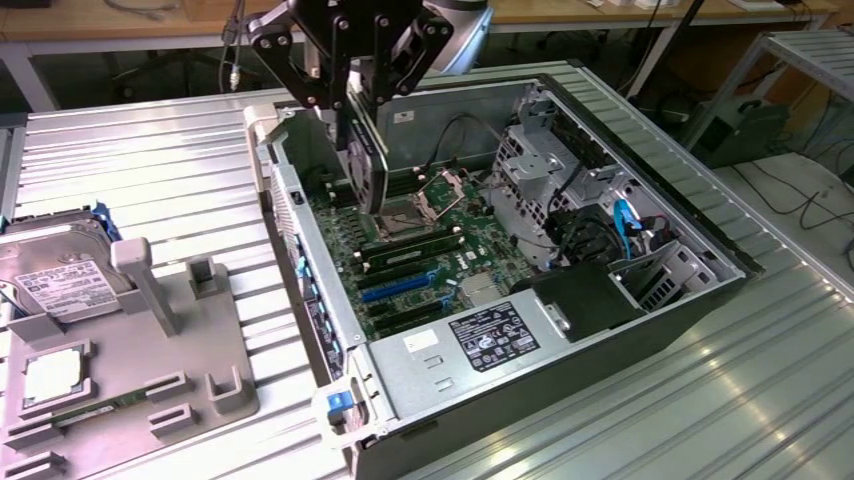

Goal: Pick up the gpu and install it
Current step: 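Pick up the gpu and move the gpu toward the slot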

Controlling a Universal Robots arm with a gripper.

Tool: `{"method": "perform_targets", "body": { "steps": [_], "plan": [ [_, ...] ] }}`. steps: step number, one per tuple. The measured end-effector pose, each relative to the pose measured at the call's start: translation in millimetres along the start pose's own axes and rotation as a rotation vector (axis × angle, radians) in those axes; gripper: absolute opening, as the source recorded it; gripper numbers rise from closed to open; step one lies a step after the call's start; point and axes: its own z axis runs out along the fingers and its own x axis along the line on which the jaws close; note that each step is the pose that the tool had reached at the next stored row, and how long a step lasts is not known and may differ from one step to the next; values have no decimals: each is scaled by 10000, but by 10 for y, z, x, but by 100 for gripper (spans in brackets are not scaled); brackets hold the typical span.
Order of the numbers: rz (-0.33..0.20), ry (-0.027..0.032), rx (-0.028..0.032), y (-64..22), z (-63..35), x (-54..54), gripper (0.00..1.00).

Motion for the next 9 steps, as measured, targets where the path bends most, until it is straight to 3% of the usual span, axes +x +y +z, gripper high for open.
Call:
{"method": "perform_targets", "body": {
  "steps": [9],
  "plan": [
    [0,0,3,0,7,-70,28]
  ]
}}
